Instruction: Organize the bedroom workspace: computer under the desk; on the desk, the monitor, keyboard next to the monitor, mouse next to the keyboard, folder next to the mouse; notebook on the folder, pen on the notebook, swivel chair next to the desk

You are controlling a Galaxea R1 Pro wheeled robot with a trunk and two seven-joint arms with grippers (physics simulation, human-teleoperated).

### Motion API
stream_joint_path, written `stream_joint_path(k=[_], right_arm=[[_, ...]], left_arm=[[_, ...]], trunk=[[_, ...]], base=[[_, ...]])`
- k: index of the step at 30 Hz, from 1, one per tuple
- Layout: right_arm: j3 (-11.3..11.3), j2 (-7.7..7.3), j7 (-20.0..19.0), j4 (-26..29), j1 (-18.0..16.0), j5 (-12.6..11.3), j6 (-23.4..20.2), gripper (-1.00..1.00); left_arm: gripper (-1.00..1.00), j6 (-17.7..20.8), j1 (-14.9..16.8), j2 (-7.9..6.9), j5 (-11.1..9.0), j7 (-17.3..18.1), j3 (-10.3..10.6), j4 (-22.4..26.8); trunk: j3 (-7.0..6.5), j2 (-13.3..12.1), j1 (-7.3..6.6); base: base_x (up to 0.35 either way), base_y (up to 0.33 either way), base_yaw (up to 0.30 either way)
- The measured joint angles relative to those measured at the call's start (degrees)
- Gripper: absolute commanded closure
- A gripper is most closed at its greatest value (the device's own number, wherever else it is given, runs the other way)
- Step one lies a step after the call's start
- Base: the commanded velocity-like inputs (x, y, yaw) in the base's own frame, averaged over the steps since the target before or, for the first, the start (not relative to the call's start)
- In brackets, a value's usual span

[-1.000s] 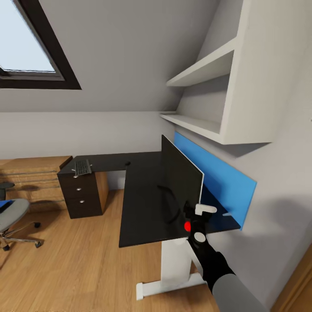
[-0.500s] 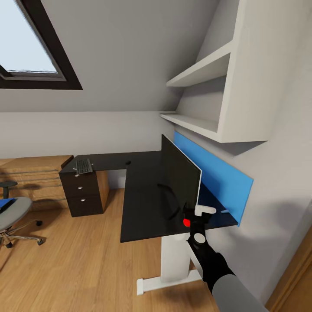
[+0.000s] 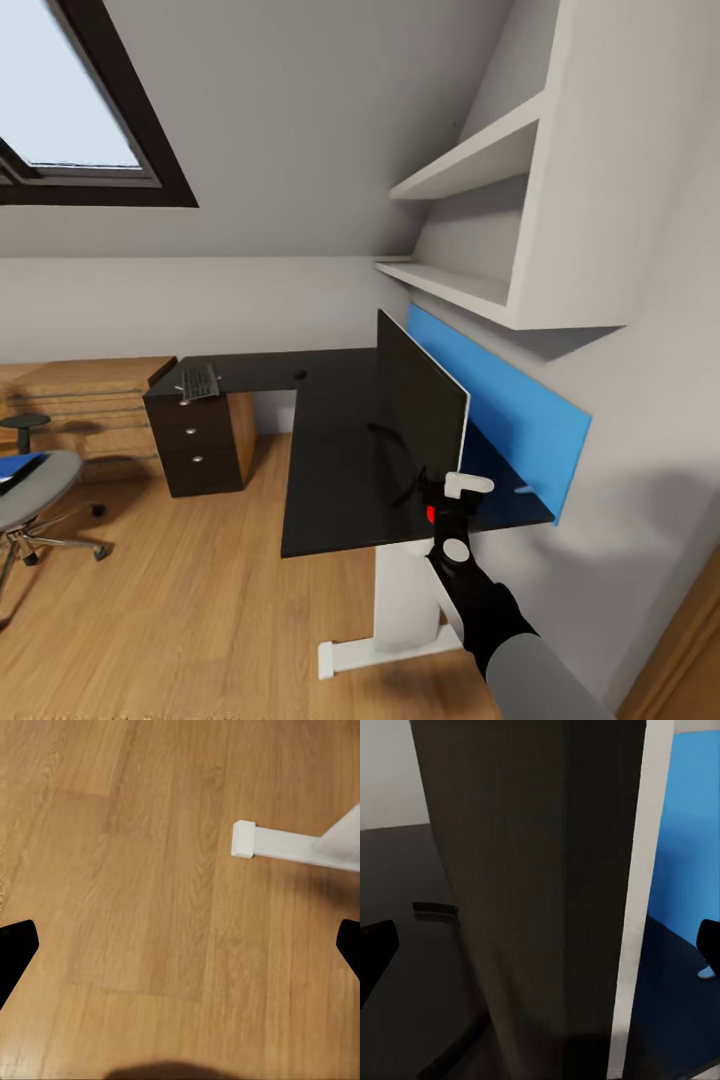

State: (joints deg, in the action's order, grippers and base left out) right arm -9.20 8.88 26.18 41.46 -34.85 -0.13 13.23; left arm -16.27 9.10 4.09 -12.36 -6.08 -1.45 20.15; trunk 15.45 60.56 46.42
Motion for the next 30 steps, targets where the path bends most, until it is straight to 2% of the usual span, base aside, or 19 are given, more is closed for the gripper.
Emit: stream_joint_path(k=[9, 25, 30], right_arm=[[0.0, 0.02, 0.1, 0.0, 0.0, 0.0, 1.3, -1.00], [0.0, 0.02, 0.0, 0.0, 0.0, -0.1, 1.4, -1.00], [0.0, 0.05, 0.0, 0.0, 0.0, -0.1, 1.4, -1.00]], left_arm=[[-1.00, 0.0, 0.0, 0.00, 0.0, 0.0, 0.0, 0.0], [-1.00, 0.0, 0.0, 0.01, 0.0, 0.0, 0.0, 0.0], [-1.00, 0.0, 0.0, 0.01, 0.0, 0.0, 0.0, 0.0]], trunk=[[0.18, 0.0, 0.00], [0.21, 0.0, 0.00], [0.21, 0.0, 0.00]], base=[[0.000, -0.205, 0.142], [0.000, -0.015, 0.011], [0.000, 0.000, 0.154]])
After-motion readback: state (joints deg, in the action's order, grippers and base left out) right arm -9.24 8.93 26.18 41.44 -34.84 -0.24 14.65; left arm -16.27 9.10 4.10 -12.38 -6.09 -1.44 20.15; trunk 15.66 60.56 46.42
